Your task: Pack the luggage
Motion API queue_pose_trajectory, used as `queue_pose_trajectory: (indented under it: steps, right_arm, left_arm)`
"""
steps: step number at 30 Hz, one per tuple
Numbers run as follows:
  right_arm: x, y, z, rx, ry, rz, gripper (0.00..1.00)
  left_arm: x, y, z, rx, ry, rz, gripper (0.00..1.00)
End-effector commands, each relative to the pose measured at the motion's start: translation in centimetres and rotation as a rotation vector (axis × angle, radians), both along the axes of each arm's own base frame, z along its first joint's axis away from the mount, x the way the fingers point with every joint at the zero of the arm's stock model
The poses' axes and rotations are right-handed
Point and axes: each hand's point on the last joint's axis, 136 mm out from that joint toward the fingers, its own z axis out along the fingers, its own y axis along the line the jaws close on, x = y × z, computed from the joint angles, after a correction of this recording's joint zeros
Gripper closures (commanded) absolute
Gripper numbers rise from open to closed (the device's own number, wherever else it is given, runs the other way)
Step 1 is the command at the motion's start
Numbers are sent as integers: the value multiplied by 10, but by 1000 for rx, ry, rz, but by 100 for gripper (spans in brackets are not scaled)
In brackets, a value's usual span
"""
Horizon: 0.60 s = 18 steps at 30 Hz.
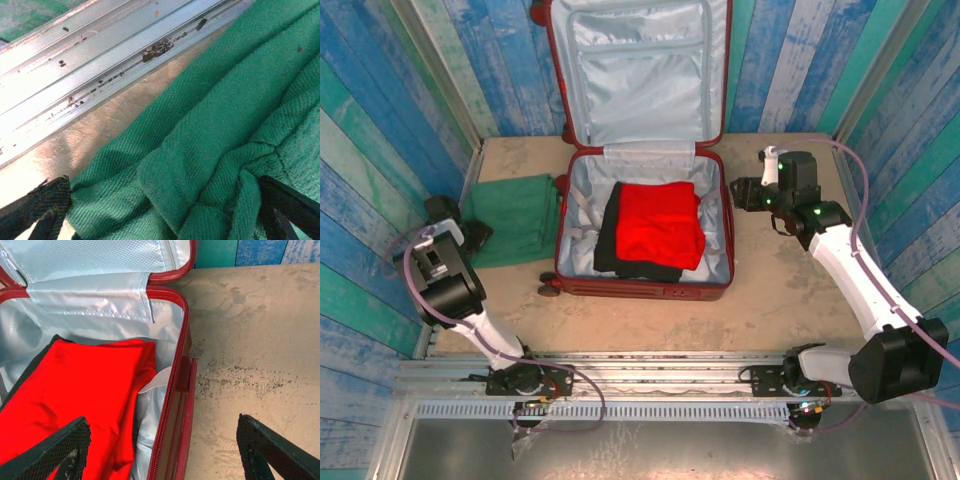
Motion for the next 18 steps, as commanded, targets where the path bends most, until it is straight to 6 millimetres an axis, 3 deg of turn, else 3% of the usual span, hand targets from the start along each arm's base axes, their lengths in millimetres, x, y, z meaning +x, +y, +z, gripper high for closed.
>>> queue_pose_trajectory:
  steps: [1,6,9,14,16,18]
  right_arm:
    - [-5,-3,-4,-21,12,-3,22]
    - [-7,-4,1,-20,-3,-6,25]
    - [-10,-9,4,-38,-14,-17,26]
    - [-15,-18,11,-65,-47,-49,27]
    - [-15,-20,12,-66,-55,-54,28]
    - [-16,-21,13,-65,-58,-61,29]
  left_arm:
    - [-19,-12,-32,-80,68,65,8]
    - [-21,-26,-54,-160,46,92,30]
    - [-19,-28,-52,-159,5,100,47]
    - [1,-31,-20,-143,-122,51,73]
    - [10,-33,-2,-128,-168,25,75]
    - [18,-35,18,-112,-224,-5,83]
